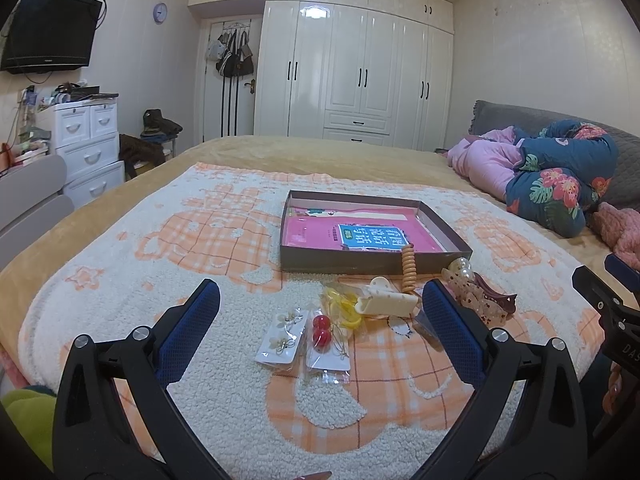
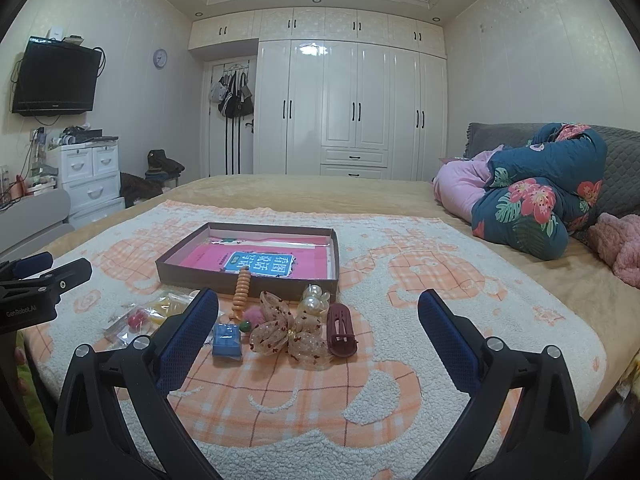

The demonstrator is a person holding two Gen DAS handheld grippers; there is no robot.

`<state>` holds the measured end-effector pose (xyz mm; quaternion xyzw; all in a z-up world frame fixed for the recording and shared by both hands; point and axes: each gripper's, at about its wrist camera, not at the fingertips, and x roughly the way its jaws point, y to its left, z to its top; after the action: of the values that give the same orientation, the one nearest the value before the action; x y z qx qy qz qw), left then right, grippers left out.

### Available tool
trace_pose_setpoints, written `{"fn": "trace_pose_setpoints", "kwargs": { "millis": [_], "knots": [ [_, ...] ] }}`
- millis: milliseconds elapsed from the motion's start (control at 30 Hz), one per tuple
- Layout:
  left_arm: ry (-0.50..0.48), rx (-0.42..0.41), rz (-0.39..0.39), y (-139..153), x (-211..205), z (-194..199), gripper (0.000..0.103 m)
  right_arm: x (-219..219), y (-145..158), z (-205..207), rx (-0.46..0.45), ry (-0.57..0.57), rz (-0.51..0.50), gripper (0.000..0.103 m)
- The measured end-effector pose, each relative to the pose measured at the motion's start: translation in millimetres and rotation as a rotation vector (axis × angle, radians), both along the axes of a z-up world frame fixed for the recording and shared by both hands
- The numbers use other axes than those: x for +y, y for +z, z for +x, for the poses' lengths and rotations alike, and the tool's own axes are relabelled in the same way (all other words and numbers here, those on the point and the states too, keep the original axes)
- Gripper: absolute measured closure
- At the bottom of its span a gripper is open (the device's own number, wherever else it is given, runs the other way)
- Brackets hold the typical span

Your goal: Organize jewelry

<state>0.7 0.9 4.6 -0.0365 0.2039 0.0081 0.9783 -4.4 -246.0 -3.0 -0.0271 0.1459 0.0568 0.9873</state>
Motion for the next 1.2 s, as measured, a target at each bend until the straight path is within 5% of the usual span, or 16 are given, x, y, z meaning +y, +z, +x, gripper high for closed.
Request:
{"fn": "trace_pose_setpoints", "kwargs": {
  "millis": [1200],
  "knots": [
    [0.008,-0.004,-0.019,1.2,3.1,1.6,0.01,6.6,1.0,0.8,0.005,0.018,0.0,0.005]
  ]
}}
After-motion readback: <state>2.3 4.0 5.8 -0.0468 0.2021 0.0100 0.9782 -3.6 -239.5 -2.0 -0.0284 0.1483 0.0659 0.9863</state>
